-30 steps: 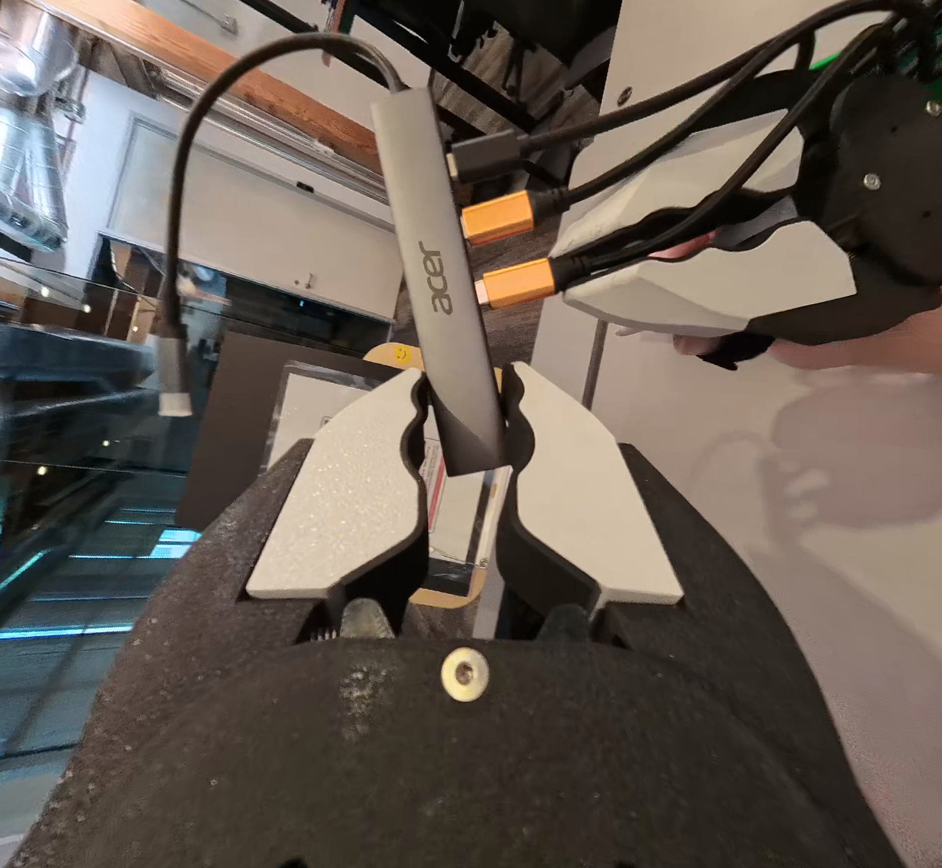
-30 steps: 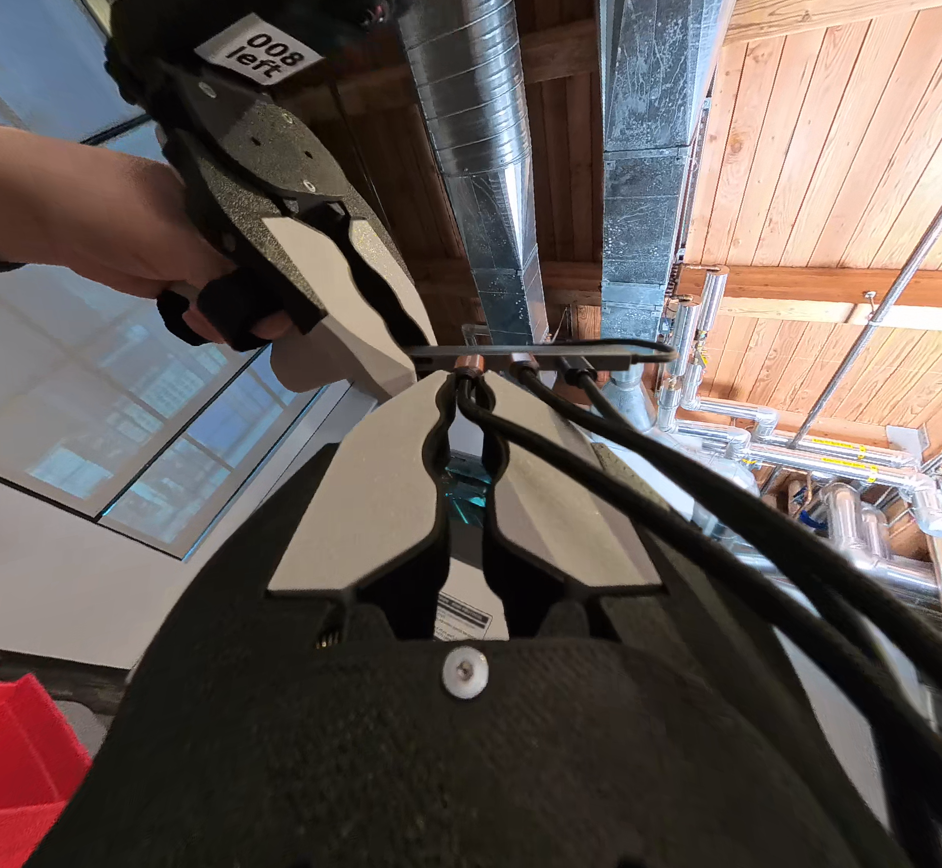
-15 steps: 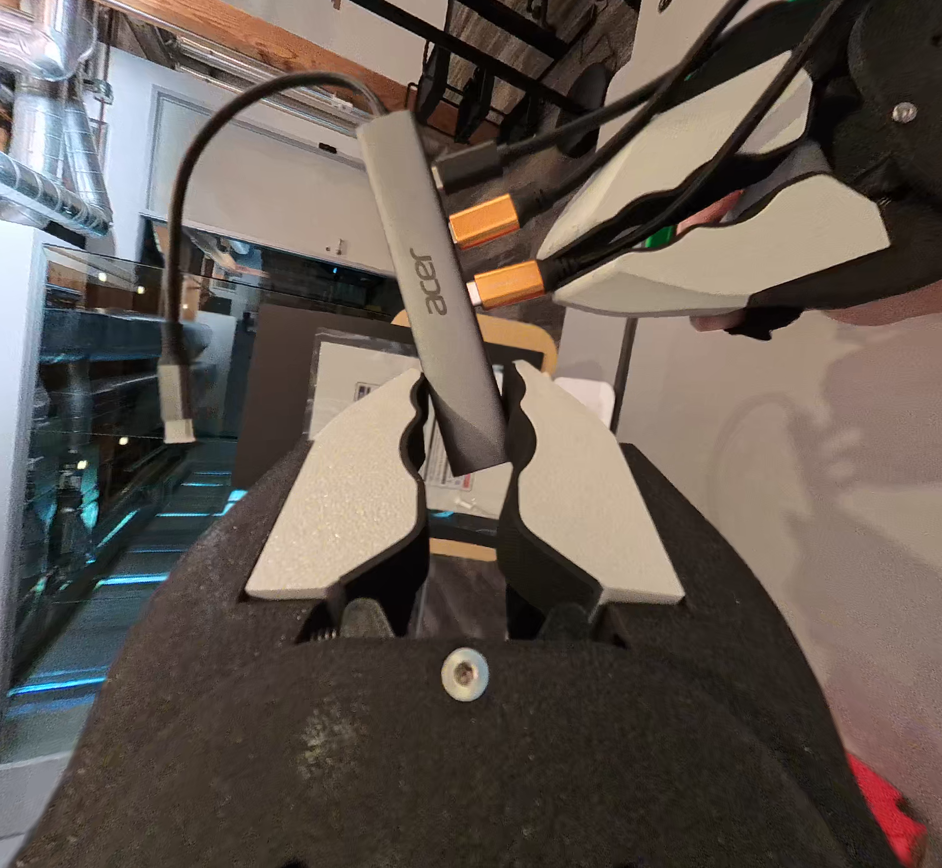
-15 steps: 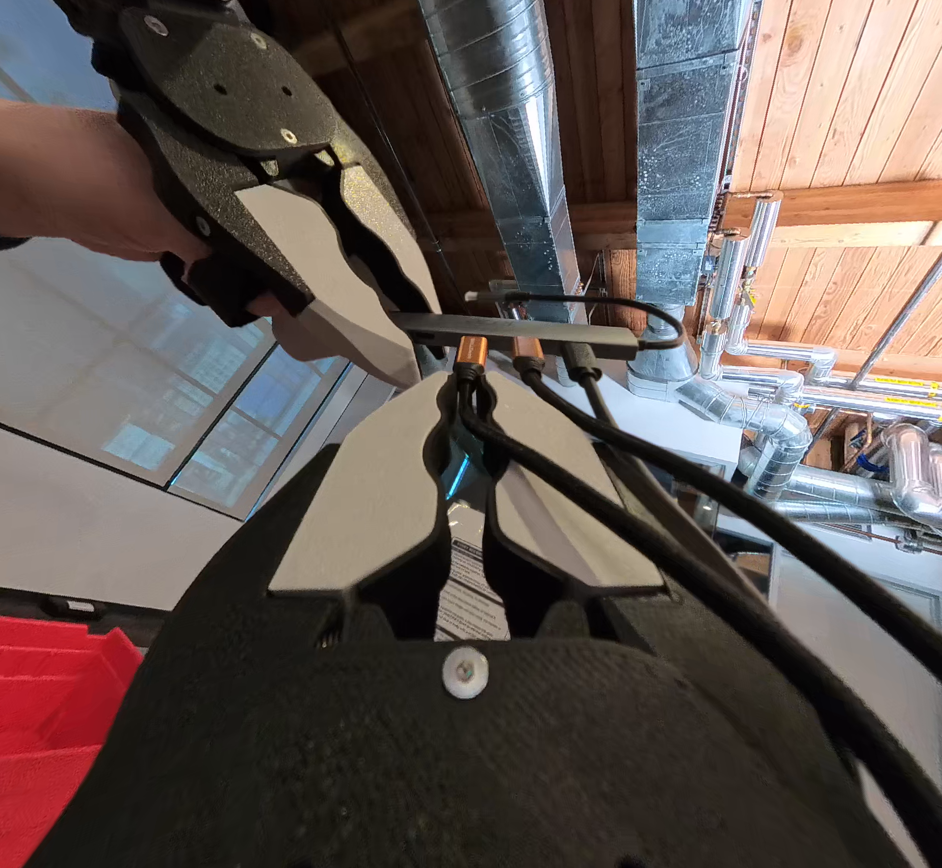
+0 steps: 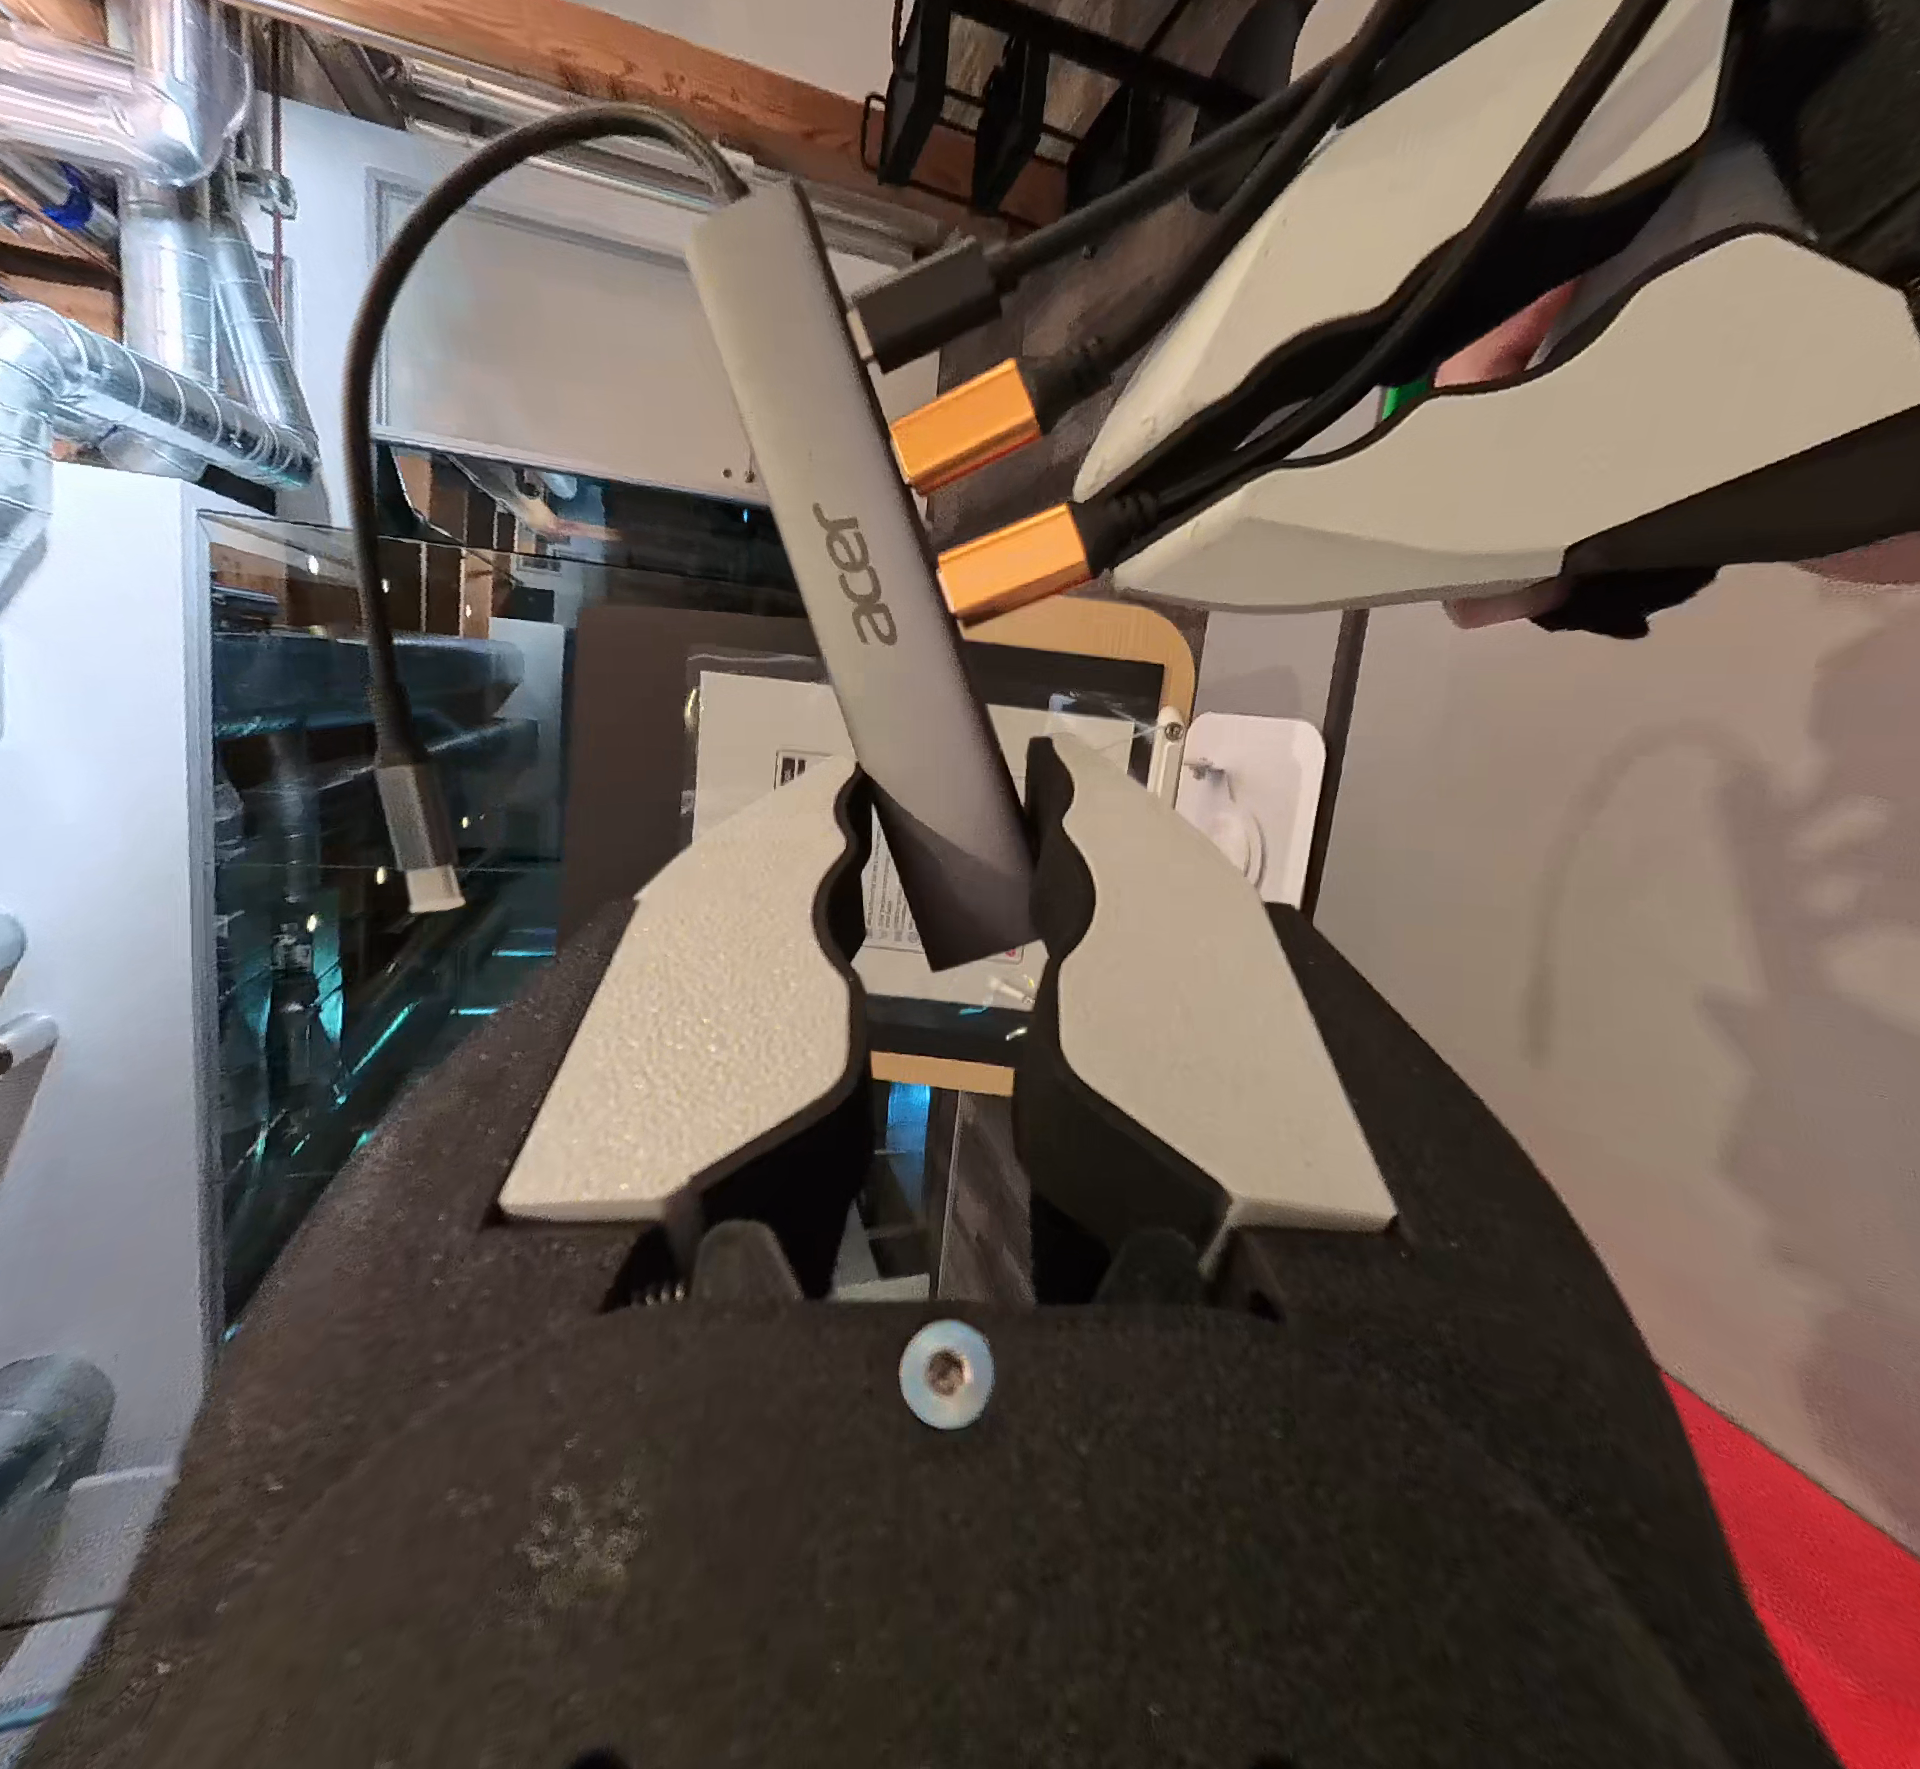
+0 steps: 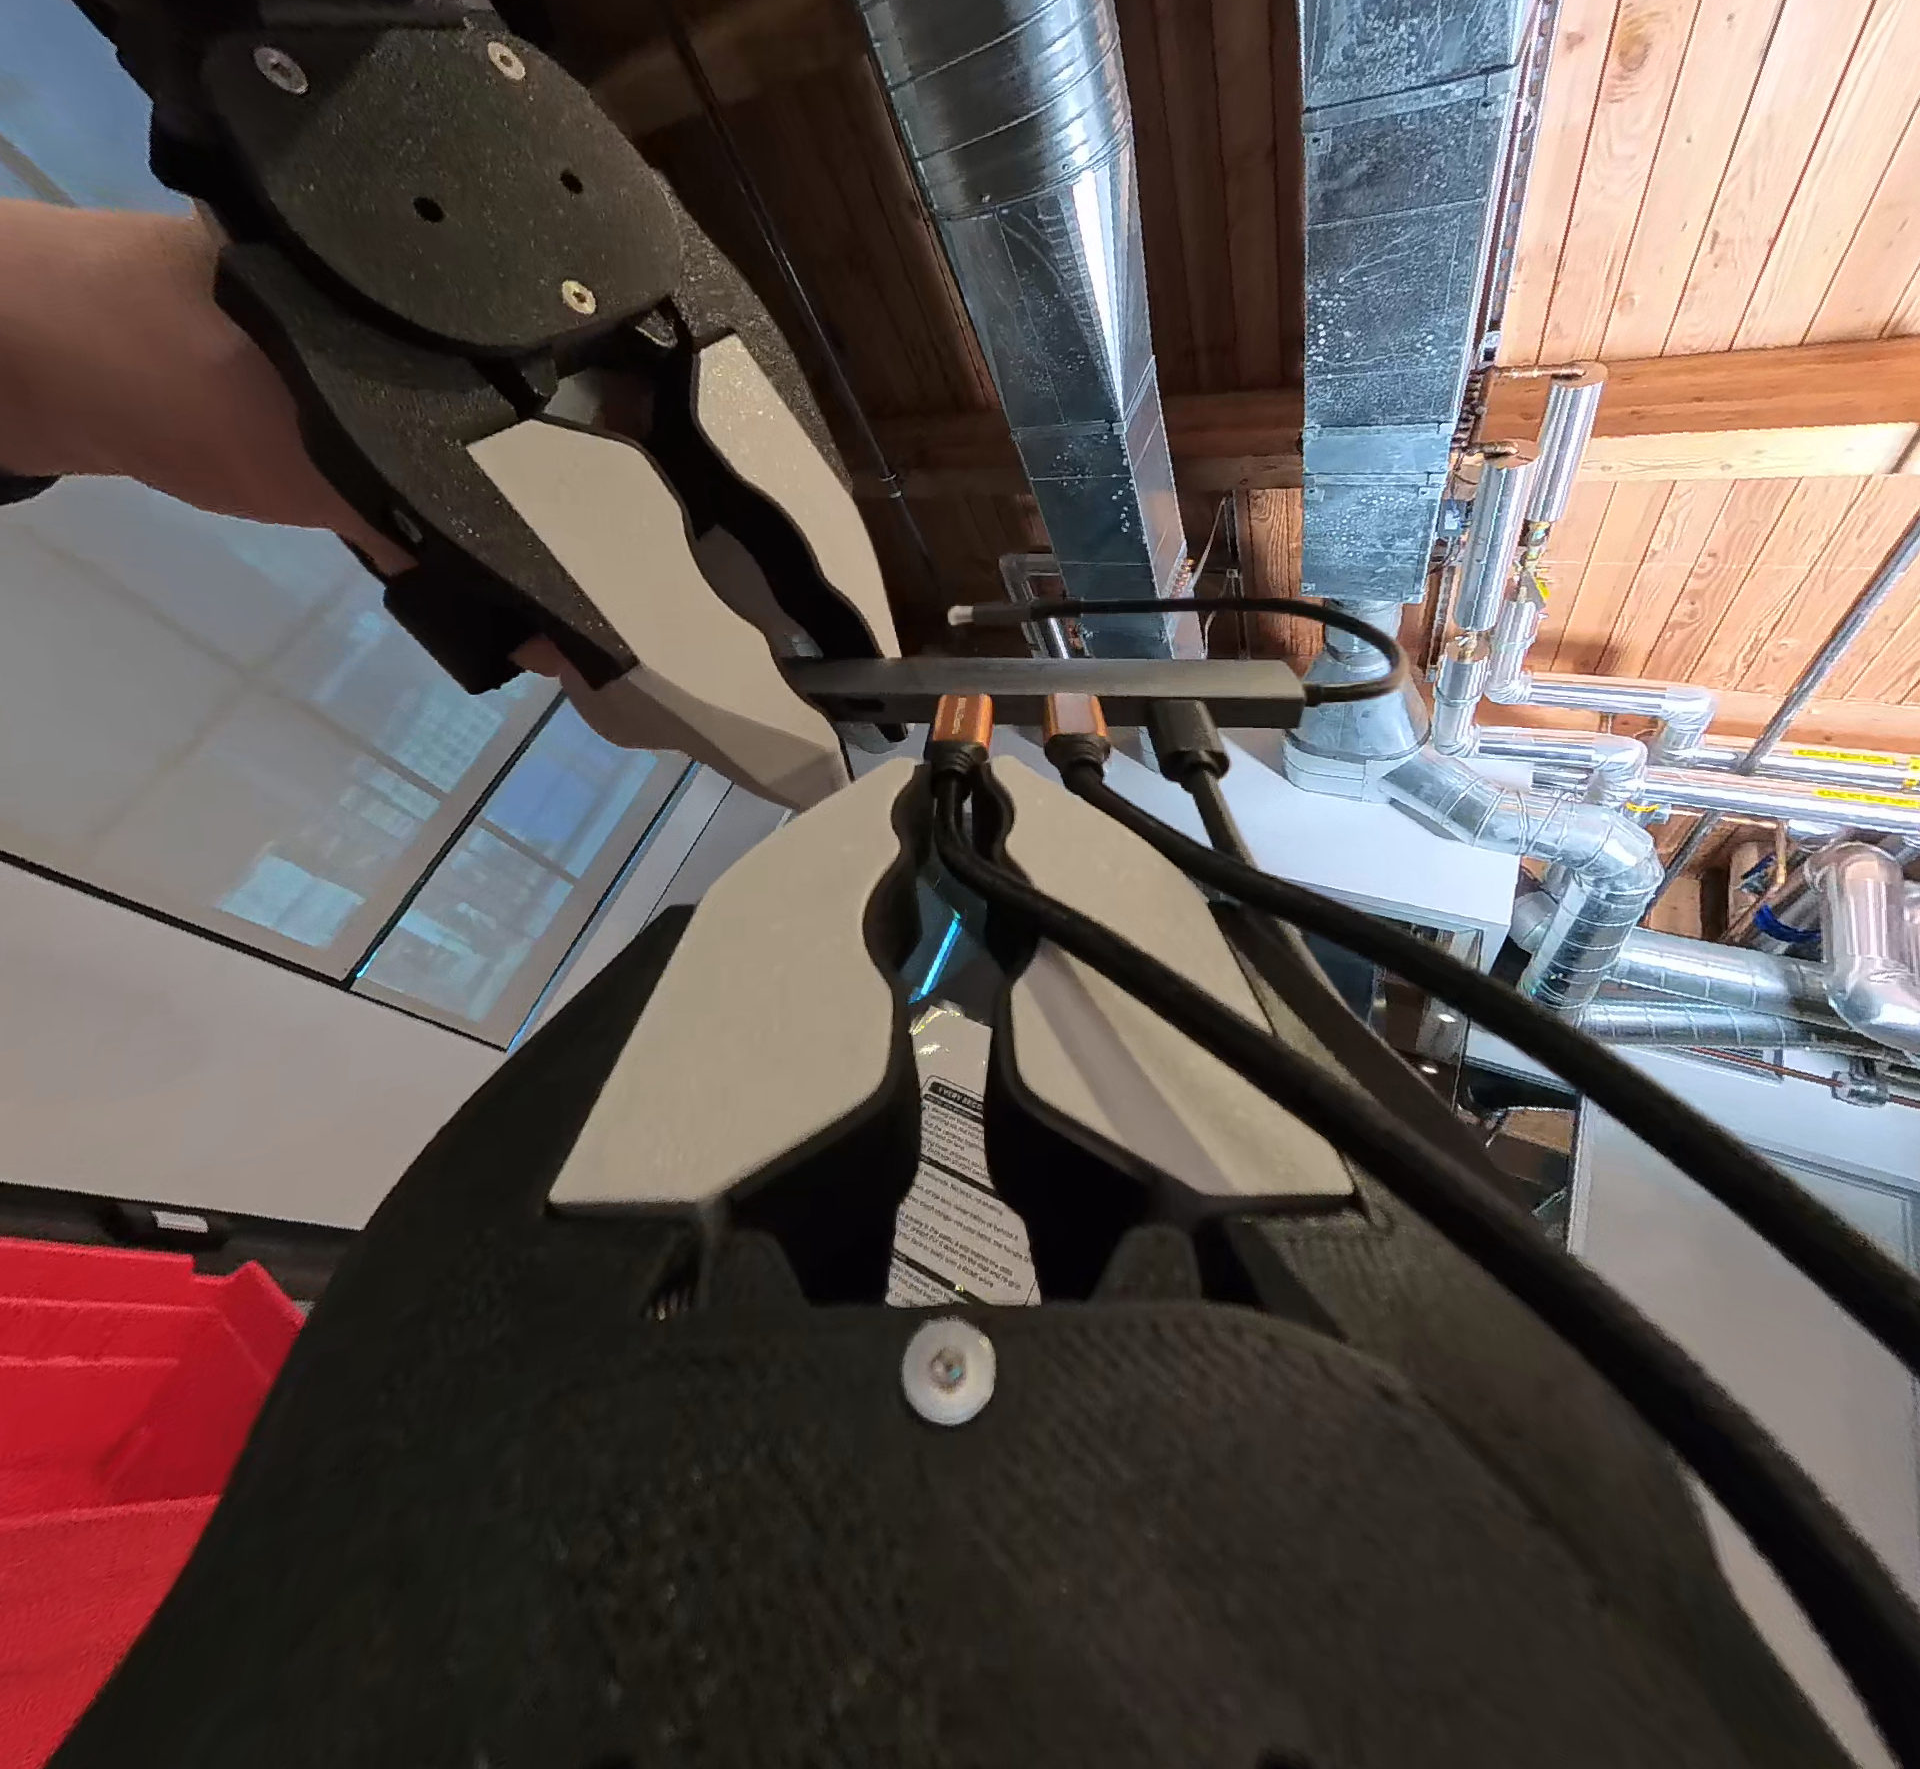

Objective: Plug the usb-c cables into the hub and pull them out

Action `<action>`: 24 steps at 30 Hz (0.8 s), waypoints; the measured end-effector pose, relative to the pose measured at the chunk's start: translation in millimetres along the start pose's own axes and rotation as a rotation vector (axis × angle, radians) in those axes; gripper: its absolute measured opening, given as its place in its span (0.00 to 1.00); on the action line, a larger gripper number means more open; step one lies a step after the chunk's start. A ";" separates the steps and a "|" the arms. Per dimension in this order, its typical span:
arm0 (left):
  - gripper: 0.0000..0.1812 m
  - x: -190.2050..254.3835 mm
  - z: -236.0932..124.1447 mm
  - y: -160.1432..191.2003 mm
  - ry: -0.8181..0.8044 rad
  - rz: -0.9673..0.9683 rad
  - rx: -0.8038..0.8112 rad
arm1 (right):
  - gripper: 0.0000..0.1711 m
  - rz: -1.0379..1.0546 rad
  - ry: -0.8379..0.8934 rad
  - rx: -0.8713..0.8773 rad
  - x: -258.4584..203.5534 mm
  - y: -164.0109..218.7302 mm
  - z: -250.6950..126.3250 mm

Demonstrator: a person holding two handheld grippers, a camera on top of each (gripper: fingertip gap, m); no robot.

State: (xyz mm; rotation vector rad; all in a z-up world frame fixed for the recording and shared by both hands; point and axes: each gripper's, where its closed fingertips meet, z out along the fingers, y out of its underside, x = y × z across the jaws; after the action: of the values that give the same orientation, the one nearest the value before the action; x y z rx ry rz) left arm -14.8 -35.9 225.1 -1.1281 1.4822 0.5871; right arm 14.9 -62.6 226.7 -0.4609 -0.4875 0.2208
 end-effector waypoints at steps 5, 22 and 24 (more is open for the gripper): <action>0.16 0.7 -0.4 2.3 -0.004 0.020 -0.015 | 0.04 -0.002 0.003 0.005 -1.9 -0.7 0.0; 0.29 16.6 -42.6 30.8 0.369 -0.724 0.334 | 0.04 -0.066 -0.214 -0.030 -23.0 8.5 0.6; 0.25 10.7 -43.4 39.9 0.378 -0.840 0.392 | 0.04 -0.094 -0.272 -0.010 -28.8 7.3 -2.7</action>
State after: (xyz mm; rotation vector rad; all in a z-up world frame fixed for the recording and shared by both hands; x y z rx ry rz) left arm -69.2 -59.5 216.9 -1.4399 1.1924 -0.4980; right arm -9.4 -66.2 209.6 -0.4188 -0.7749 0.1909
